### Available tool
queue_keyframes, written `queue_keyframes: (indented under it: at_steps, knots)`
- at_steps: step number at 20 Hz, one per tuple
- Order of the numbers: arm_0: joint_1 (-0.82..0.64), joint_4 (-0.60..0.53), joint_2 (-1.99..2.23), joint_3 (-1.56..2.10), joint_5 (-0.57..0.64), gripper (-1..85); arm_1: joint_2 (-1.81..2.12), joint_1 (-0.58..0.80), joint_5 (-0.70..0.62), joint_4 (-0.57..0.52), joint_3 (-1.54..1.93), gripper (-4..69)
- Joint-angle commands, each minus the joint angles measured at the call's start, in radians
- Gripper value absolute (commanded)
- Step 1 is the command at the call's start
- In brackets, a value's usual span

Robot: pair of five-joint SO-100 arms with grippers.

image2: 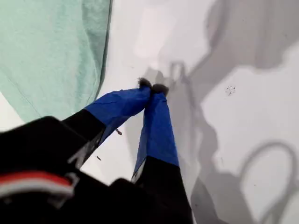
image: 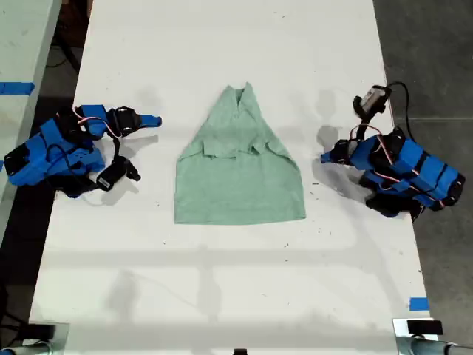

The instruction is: Fold t shirt

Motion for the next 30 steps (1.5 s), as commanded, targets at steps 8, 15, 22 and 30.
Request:
queue_keyframes:
  at_steps: [8,15,22,30]
  knots:
    - [0.008,-0.006,0.008,0.023,0.002,0.6,0.008,0.02,-0.005,0.006,0.023,-0.1]
    - [0.029,0.0,0.008,0.017,0.017,-0.2,0.008,0.021,-0.005,0.006,0.023,3.9]
    - [0.017,0.006,0.008,0.017,0.006,0.1,0.008,0.025,-0.005,0.008,0.023,10.3]
    - [0.011,0.009,0.008,0.017,-0.003,16.7,0.008,0.028,-0.014,0.008,0.023,18.6]
